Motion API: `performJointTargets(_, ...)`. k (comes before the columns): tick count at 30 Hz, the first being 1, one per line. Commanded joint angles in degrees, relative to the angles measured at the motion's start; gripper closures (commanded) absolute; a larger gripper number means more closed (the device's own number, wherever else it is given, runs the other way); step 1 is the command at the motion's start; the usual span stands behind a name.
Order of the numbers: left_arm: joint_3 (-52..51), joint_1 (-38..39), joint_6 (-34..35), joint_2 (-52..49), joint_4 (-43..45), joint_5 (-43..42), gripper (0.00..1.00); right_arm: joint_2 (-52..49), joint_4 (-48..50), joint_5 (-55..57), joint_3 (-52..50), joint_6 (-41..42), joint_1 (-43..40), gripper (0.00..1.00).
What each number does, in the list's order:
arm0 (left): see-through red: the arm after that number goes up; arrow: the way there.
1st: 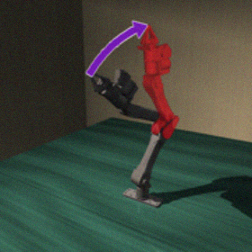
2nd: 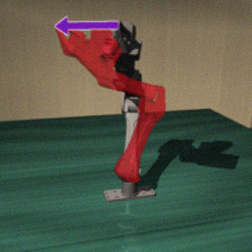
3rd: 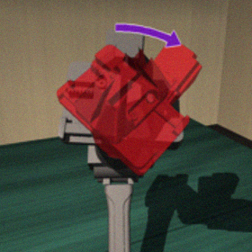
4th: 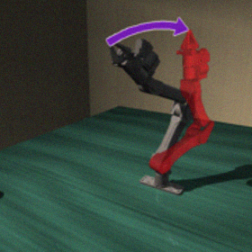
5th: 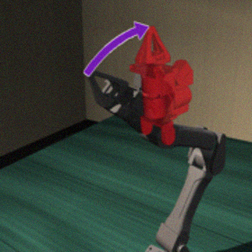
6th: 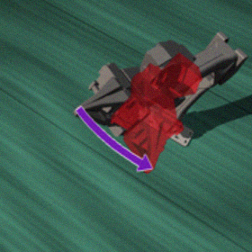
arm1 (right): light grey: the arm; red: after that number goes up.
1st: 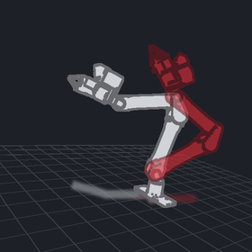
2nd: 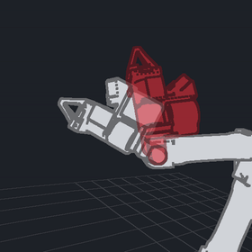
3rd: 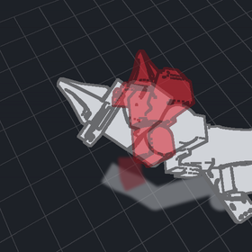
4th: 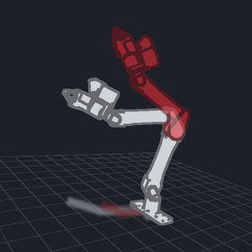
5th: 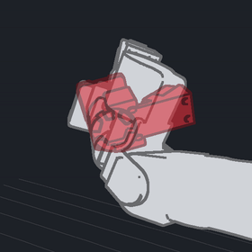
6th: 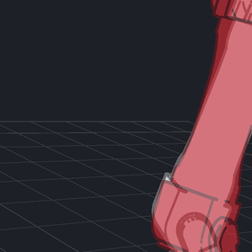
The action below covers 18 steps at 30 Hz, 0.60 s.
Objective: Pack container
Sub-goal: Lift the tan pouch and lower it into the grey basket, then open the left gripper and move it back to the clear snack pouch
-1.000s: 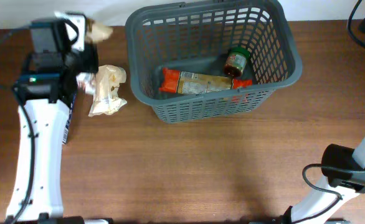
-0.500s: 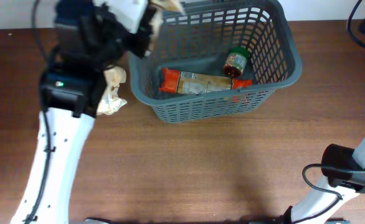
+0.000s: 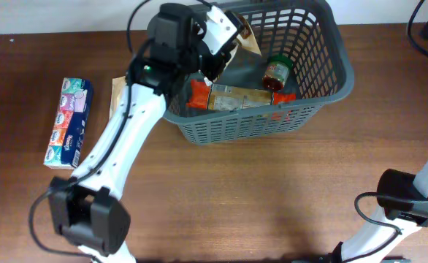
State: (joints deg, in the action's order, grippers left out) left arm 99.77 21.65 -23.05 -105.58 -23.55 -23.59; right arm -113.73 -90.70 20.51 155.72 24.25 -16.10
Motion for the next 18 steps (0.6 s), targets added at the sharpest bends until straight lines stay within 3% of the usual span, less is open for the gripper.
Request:
performJointTargets(1,0.7,0.3,-1.0,-3.5,0.7,-0.7,0.98,0.0,0.0,0.3,0.1,0.7,-0.1,0.01)
performJointTargets(18,0.7,5.9,-0.8,-13.5,-3.1,2.1,0.98,0.0,0.0,0.3,0.1,0.7,-0.1,0.01)
